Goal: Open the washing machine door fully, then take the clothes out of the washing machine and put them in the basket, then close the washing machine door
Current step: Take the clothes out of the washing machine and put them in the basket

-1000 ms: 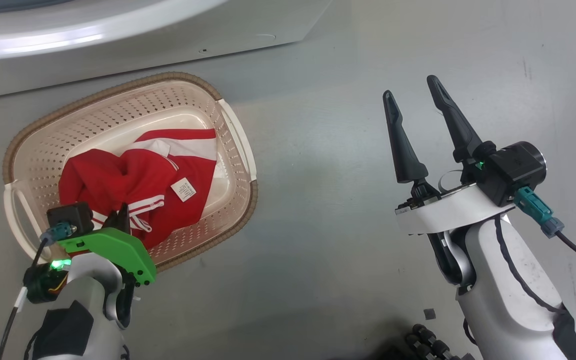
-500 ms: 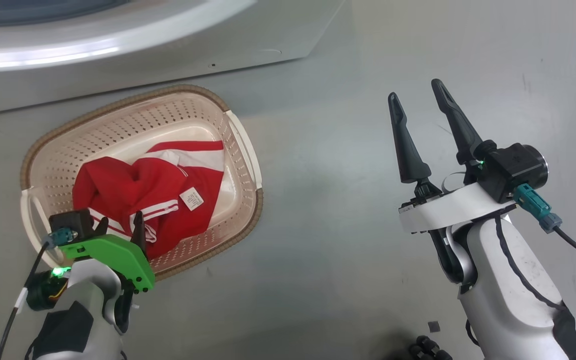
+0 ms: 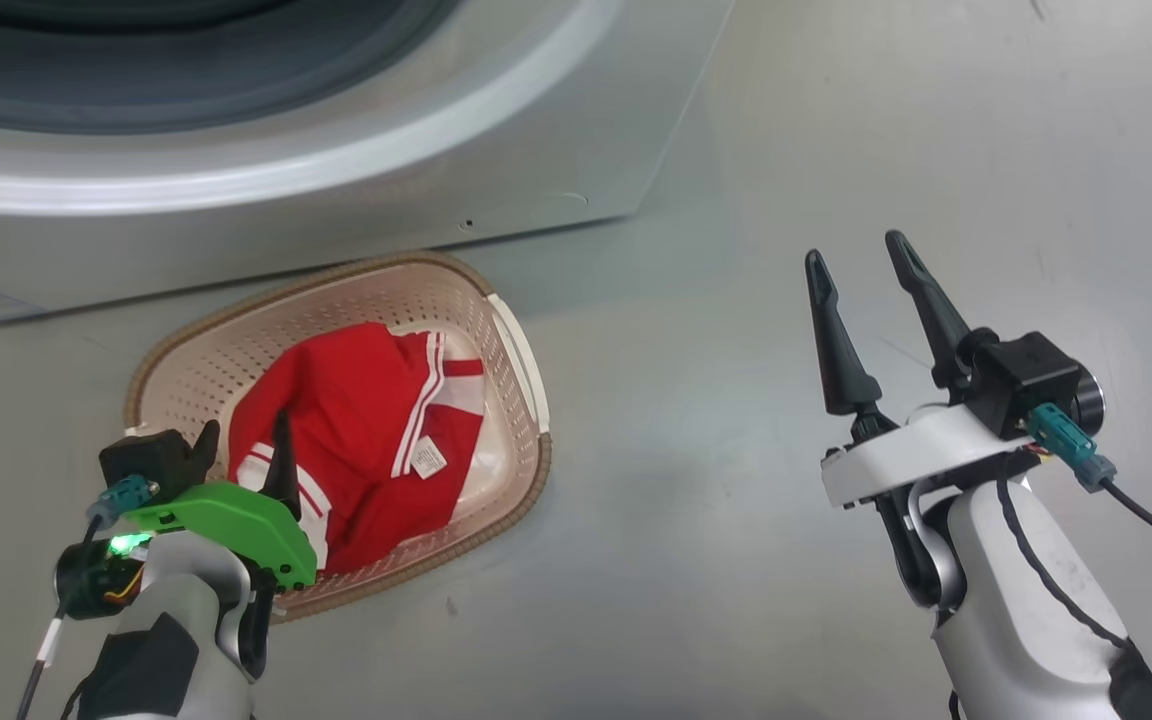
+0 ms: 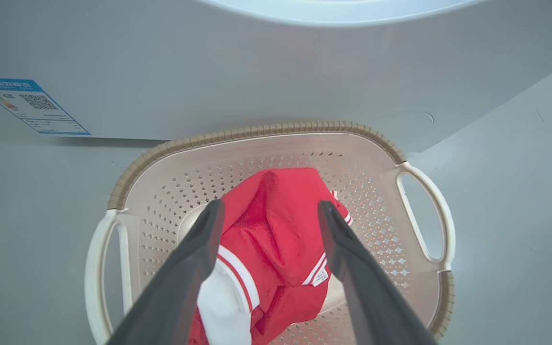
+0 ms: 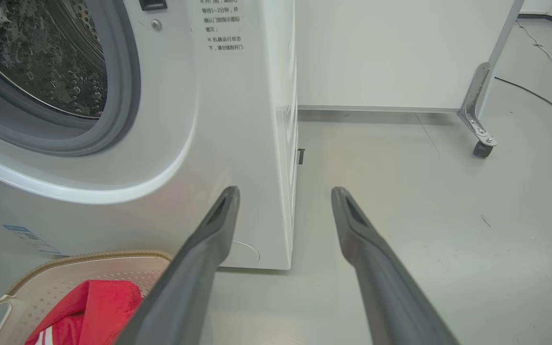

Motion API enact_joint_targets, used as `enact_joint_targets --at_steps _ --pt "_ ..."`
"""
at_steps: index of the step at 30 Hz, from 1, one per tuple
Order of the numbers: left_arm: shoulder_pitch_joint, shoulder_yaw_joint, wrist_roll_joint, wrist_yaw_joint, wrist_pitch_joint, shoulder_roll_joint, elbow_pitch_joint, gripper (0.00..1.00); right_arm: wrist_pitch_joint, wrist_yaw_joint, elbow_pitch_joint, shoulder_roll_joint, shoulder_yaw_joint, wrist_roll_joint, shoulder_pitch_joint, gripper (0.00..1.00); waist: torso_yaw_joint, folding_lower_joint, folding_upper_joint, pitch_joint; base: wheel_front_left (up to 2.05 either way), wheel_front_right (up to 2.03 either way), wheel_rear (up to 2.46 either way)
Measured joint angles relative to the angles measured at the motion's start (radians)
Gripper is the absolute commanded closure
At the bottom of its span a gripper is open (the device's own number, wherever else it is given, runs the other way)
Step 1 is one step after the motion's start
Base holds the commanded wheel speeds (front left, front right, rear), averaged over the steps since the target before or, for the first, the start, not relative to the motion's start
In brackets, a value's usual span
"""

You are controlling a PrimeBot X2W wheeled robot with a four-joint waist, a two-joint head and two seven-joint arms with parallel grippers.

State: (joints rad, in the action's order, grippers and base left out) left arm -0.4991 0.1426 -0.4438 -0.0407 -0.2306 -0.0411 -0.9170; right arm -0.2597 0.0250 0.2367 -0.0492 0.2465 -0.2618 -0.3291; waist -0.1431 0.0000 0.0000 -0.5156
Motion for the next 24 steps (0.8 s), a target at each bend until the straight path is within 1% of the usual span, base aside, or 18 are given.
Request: enact_joint_targets --at_steps 15,21,24 --pt "0.06 0.032 0.069 0.005 -0.019 0.004 0.157 0.0 0.0 0.0 0.053 0.001 -0.038 0.01 0.098 0.0 0.058 0.0 0.0 0.187 0.0 0.0 0.0" --pt "0.098 0.027 0.117 0.026 -0.019 0.001 0.275 0.0 0.0 0.002 0.068 0.001 -0.041 0.013 0.142 0.0 0.079 0.0 0.0 0.263 0.0 0.0 0.0" --pt "0.127 0.028 0.129 0.027 -0.019 -0.001 0.319 0.0 0.0 0.005 0.075 0.001 -0.043 0.013 0.163 0.0 0.087 -0.0001 0.0 0.3 0.0 0.0 0.0"
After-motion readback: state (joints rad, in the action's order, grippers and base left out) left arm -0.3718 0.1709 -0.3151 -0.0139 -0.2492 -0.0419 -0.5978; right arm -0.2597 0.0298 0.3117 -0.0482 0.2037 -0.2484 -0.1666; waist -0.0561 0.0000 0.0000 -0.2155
